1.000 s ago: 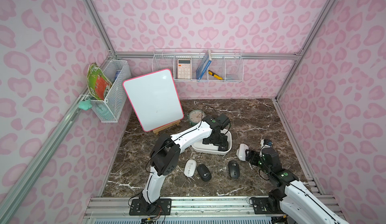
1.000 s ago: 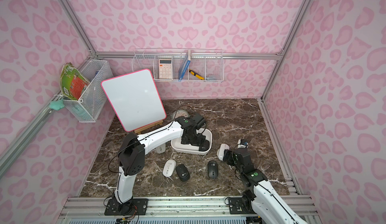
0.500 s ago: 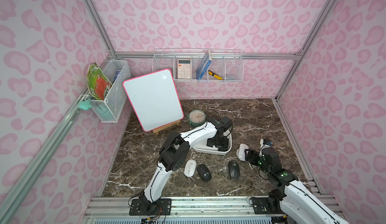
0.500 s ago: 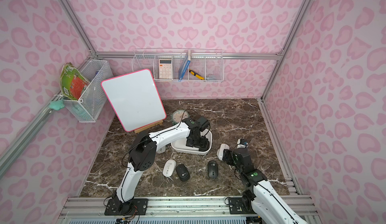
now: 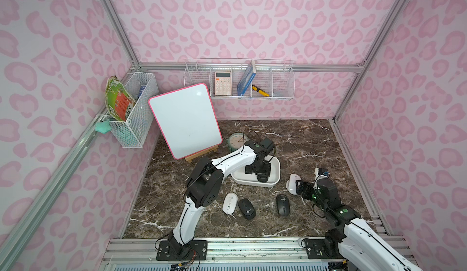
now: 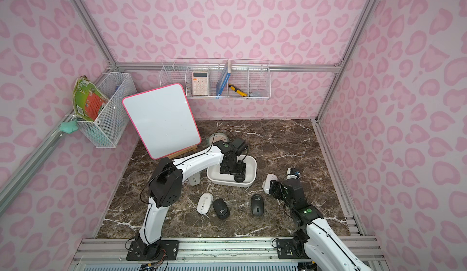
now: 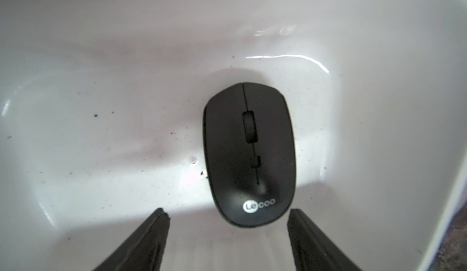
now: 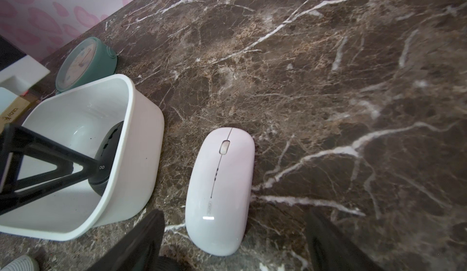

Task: Take out the mouse from the storage box
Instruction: Pick up the mouse from the storage box.

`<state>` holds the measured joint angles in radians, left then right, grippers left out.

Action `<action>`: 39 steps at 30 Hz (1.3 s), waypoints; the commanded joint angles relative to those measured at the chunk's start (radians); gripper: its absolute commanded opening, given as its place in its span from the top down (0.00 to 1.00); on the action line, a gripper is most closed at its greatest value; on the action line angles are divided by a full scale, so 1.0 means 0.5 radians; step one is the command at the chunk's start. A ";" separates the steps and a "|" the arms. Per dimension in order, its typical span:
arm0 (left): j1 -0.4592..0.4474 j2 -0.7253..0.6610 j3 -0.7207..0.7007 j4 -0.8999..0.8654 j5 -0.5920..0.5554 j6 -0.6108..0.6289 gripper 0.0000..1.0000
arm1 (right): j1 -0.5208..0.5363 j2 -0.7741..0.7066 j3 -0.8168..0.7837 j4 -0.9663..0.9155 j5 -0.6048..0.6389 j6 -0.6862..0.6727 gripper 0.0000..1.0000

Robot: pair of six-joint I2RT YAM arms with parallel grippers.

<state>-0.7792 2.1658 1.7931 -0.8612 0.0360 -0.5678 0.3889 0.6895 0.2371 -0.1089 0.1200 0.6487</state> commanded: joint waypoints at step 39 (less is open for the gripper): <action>-0.003 -0.056 0.061 -0.072 -0.236 -0.069 0.49 | 0.003 -0.091 -0.038 0.058 -0.024 -0.035 0.10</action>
<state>-0.7811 2.1647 1.8374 -0.9100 -0.0601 -0.5957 0.3889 0.6449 0.2207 -0.1070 0.1120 0.6418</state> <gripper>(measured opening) 0.634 0.898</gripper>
